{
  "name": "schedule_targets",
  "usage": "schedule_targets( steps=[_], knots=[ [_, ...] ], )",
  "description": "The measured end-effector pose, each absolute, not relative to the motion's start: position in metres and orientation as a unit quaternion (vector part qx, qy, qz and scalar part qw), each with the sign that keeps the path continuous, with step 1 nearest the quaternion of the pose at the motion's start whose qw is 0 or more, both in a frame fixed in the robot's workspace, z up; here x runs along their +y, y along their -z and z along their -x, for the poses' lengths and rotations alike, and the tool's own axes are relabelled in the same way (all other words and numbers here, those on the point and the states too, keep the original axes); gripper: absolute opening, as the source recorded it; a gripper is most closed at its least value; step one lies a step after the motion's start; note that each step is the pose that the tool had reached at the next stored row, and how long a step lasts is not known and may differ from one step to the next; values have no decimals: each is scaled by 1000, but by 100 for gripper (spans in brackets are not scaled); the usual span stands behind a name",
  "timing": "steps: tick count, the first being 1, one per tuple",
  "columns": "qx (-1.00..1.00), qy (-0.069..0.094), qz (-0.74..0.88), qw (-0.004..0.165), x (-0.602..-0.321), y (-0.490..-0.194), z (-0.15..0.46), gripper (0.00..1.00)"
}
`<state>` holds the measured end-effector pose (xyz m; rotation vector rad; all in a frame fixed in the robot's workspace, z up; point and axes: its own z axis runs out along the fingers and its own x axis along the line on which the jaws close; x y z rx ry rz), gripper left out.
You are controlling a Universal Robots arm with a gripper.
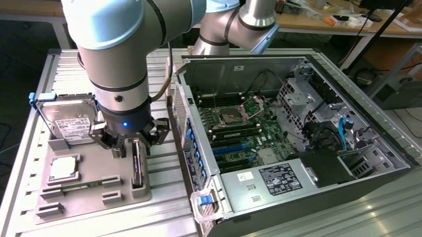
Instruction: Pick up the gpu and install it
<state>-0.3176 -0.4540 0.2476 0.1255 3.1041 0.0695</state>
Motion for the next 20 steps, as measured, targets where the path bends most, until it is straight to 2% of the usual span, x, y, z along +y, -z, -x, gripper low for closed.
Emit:
schedule_targets(
  steps=[14,15,17,18,19,20],
  knots=[
    [999,-22,-40,17,-454,-246,318,54],
    [999,-22,-40,17,-454,-246,318,53],
    [999,-22,-40,17,-454,-246,318,40],
    [999,-22,-40,17,-454,-246,318,40],
    [999,-22,-40,17,-454,-246,318,33],
    [999,-22,-40,17,-454,-246,318,33]
  ],
)
